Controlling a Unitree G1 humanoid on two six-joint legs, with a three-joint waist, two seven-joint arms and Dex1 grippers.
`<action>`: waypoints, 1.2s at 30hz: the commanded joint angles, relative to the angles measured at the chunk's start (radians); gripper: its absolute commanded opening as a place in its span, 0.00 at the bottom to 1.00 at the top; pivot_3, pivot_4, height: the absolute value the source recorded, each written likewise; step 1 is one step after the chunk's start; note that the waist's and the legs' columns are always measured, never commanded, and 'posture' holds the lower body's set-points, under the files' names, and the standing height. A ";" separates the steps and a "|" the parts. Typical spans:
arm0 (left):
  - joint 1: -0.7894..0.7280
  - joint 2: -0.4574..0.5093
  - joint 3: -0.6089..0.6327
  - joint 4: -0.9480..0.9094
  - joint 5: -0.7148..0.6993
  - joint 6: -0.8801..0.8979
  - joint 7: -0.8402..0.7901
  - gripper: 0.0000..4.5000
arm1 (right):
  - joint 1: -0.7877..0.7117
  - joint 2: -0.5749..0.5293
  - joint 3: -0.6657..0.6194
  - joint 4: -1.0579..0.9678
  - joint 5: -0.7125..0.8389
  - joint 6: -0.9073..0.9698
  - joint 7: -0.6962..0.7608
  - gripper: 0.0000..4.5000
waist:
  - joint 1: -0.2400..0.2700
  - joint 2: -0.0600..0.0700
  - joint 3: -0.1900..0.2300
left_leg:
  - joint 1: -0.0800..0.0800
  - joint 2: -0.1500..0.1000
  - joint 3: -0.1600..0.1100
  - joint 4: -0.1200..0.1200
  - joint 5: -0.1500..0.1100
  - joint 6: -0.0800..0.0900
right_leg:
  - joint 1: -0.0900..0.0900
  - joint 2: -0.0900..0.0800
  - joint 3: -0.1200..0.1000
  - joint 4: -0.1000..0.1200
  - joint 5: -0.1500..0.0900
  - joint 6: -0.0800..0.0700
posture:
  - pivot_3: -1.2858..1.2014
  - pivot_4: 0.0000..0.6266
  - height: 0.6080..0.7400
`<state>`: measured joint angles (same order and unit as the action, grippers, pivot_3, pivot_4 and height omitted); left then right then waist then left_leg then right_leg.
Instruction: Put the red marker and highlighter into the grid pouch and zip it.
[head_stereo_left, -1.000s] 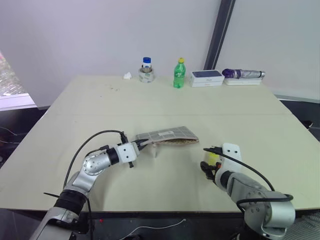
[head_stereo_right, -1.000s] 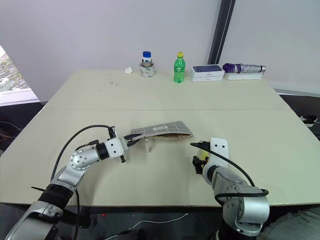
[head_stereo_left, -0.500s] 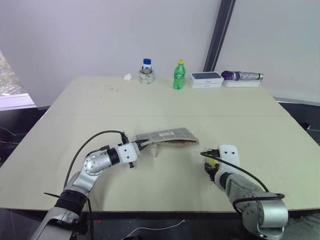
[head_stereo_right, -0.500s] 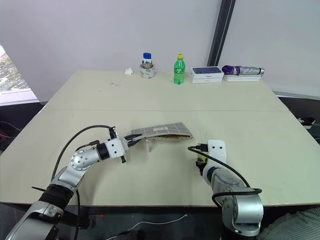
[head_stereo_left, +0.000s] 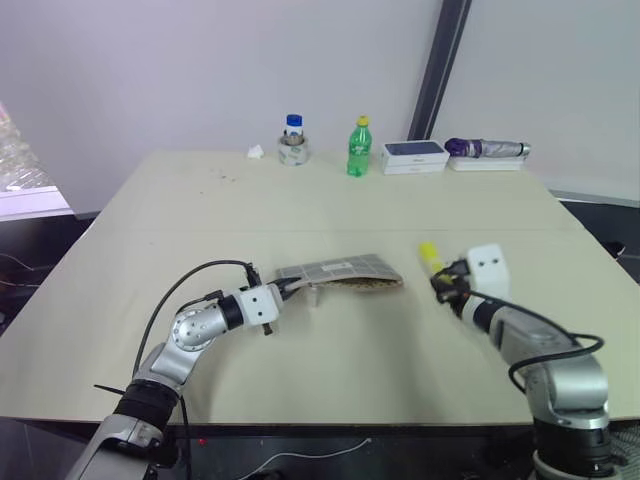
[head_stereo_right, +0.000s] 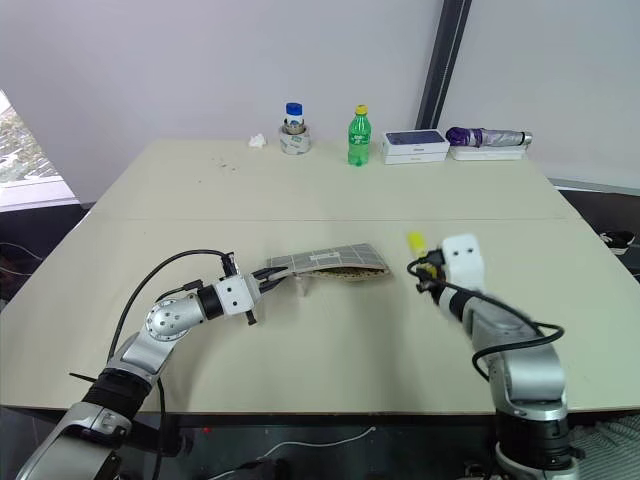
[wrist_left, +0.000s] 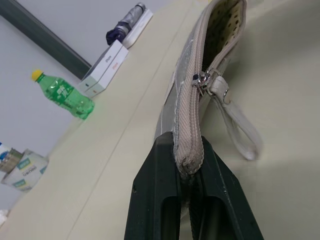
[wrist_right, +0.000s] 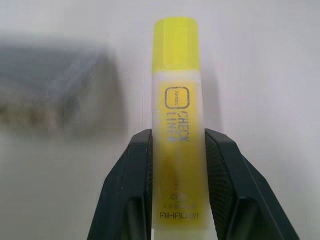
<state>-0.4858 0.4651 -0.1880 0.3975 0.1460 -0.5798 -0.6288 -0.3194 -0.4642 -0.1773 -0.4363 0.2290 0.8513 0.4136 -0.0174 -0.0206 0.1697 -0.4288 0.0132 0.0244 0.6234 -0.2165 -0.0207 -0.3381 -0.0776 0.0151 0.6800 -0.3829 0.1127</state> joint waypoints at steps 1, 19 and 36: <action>-0.024 -0.010 -0.009 -0.010 0.004 -0.015 0.007 0.00 | 0.013 -0.071 0.131 -0.085 0.003 -0.181 0.145 0.19 | -0.002 0.000 0.000 | 0.000 0.000 0.000 0.000 0.000 0.000 | 0.000 0.000 0.000 0.000 0.000 0.000 | 0.52 0.24 1.00; -0.072 -0.004 -0.013 0.023 0.000 -0.036 0.006 0.00 | 0.083 -0.359 0.266 0.119 -0.224 -0.632 0.334 0.19 | 0.006 -0.001 0.001 | 0.000 0.000 0.000 0.005 -0.001 0.001 | 0.003 -0.001 -0.001 -0.001 0.000 0.000 | 0.52 0.24 1.00; -0.095 -0.011 -0.020 -0.007 -0.010 -0.046 -0.014 0.00 | 0.044 -0.347 0.269 0.179 -0.271 -0.632 0.347 0.19 | 0.007 -0.001 0.001 | 0.000 0.000 0.000 0.006 -0.001 0.001 | 0.003 -0.001 -0.001 -0.001 0.000 0.000 | 0.52 0.24 1.00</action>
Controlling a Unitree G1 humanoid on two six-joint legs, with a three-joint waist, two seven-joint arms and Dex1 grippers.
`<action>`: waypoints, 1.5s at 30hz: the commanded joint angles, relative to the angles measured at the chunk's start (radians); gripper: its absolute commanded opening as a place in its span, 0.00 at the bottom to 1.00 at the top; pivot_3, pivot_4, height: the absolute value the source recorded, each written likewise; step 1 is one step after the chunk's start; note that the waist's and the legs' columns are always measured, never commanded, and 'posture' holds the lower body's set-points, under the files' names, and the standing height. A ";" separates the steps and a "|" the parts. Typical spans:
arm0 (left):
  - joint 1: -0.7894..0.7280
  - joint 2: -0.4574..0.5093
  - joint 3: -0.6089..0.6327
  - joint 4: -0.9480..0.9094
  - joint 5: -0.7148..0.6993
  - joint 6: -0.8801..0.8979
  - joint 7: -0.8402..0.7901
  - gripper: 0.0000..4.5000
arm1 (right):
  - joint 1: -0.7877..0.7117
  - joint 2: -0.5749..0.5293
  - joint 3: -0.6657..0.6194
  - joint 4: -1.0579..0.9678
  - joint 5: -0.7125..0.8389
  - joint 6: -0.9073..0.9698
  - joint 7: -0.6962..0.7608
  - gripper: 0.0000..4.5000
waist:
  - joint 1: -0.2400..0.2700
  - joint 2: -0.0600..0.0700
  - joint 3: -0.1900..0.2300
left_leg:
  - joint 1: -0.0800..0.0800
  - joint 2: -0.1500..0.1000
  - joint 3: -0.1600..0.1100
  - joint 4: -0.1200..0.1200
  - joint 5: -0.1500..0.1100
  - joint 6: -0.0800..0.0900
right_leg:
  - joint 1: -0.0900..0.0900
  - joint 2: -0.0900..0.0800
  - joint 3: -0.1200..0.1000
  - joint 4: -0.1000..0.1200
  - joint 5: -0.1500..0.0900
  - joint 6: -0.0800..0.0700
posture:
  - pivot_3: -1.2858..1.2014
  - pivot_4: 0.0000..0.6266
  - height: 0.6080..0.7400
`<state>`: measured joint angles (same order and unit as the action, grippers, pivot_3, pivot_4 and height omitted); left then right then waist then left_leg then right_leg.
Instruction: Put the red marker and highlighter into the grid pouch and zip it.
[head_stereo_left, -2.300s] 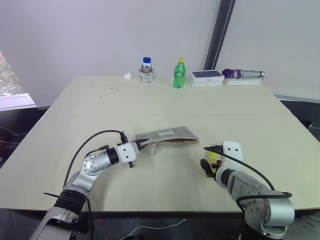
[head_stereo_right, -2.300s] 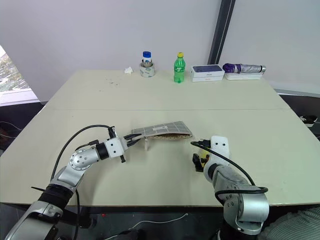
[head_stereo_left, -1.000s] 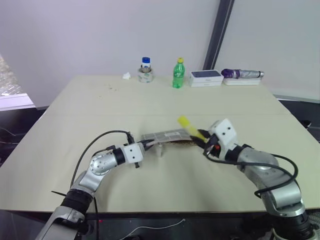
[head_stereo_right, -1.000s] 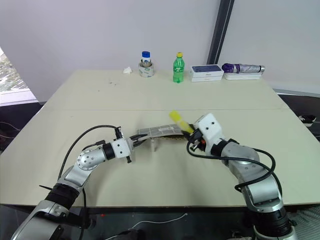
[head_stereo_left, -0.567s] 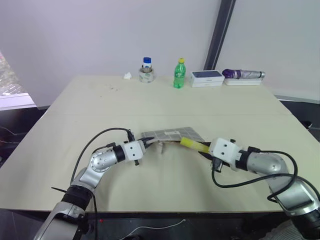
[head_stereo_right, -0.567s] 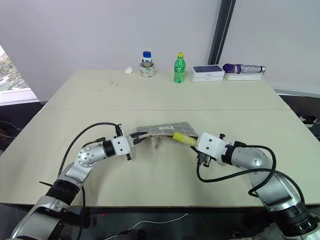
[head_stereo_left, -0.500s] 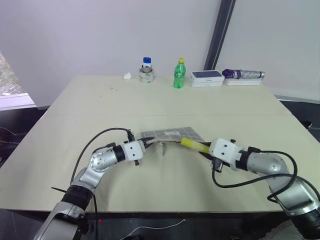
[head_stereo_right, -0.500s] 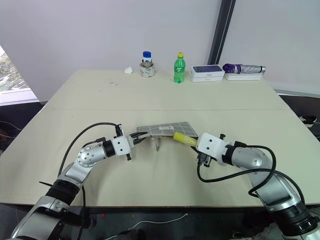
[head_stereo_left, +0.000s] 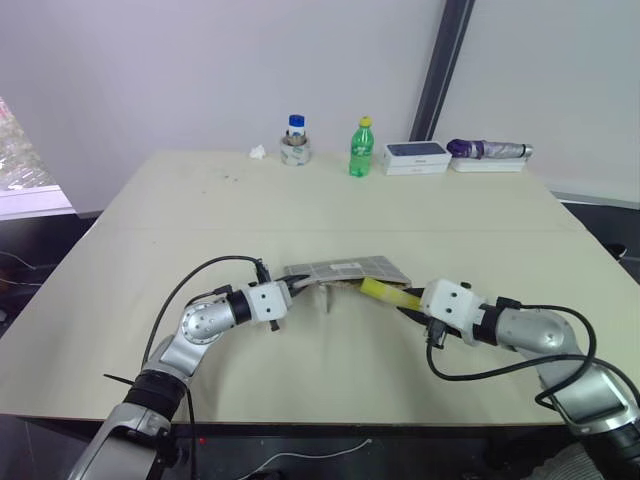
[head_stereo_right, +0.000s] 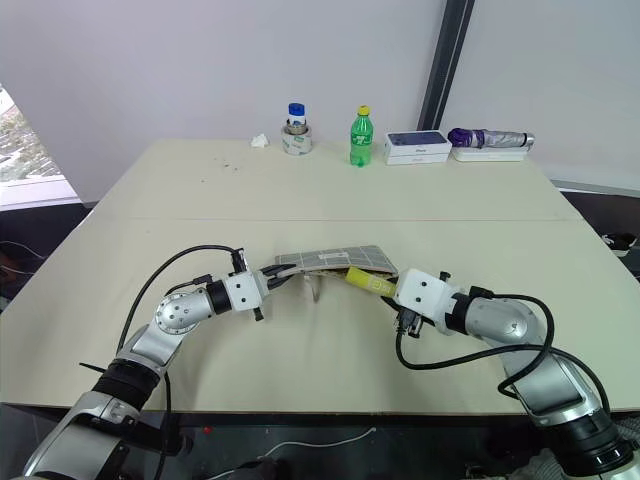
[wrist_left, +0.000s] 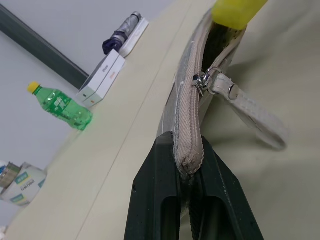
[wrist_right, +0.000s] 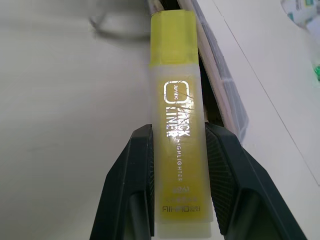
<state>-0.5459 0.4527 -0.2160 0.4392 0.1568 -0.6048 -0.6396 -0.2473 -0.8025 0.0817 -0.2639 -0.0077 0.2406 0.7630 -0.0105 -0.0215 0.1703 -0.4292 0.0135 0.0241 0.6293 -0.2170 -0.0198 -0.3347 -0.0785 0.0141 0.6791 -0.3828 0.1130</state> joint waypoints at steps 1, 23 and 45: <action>-0.041 0.002 0.005 -0.055 -0.017 -0.024 -0.006 0.00 | -0.039 -0.007 0.014 0.016 -0.043 -0.026 -0.001 0.19 | 0.001 0.000 0.000 | 0.000 0.000 0.000 0.000 0.000 0.000 | 0.000 0.000 0.000 0.000 0.000 0.000 | 0.52 0.24 1.00; -0.085 0.004 -0.017 -0.100 -0.059 0.017 -0.121 0.00 | -0.242 0.046 0.167 0.075 -0.229 -0.170 0.046 0.42 | 0.000 0.000 0.000 | 0.000 0.000 0.000 0.001 0.000 0.000 | -0.001 0.000 0.000 0.000 0.000 0.000 | 0.52 0.24 1.00; -0.024 -0.091 -0.088 -0.153 0.047 0.135 -0.027 0.00 | 0.192 0.153 -0.113 -0.412 0.594 0.443 0.029 0.98 | 0.004 0.000 0.000 | 0.000 0.000 -0.001 0.001 0.000 0.001 | 0.003 0.000 0.000 -0.001 0.000 0.000 | 0.52 0.24 1.00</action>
<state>-0.5680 0.3729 -0.2931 0.3335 0.1983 -0.4657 -0.6755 -0.0508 -0.6536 -0.0549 -0.6215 0.5931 0.6923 0.8093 -0.0066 -0.0216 0.1701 -0.4291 0.0134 0.0227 0.6304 -0.2174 -0.0191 -0.3319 -0.0786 0.0136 0.6782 -0.3828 0.1130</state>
